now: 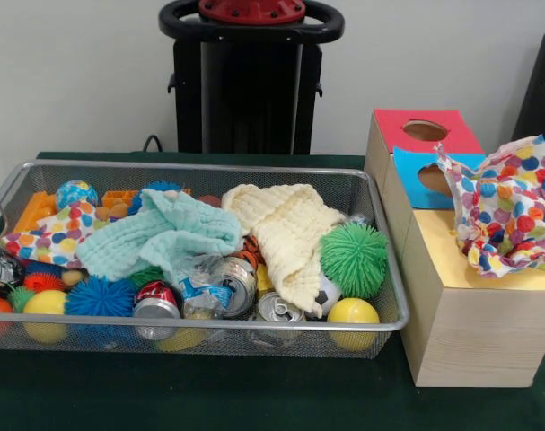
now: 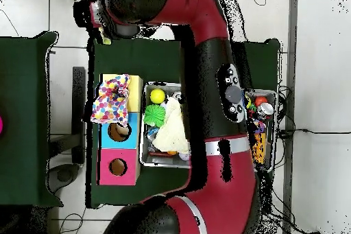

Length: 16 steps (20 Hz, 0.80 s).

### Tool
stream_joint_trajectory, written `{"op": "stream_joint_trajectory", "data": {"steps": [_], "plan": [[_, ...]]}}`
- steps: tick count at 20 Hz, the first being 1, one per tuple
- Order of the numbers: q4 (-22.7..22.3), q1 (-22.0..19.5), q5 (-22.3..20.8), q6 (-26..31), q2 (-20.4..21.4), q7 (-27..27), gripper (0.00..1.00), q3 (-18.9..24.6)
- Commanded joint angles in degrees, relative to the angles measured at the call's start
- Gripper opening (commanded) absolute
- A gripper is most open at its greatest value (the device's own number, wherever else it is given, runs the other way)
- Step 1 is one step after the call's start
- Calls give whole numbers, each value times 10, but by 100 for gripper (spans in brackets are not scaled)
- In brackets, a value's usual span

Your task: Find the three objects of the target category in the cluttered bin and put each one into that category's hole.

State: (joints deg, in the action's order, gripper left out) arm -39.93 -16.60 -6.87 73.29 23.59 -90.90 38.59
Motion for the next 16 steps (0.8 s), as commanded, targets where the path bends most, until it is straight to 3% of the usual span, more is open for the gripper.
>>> {"op": "stream_joint_trajectory", "data": {"steps": [1,6,9,11,15,16], "plan": [[66,0,-44,135,-70,1,0,-27],[83,2,-55,169,-79,15,0,-28],[105,7,-89,202,-76,31,0,-37],[88,0,-83,197,-70,29,0,-40],[113,3,-139,298,-71,48,0,-64],[113,1,-145,294,-69,51,0,-66]]}}
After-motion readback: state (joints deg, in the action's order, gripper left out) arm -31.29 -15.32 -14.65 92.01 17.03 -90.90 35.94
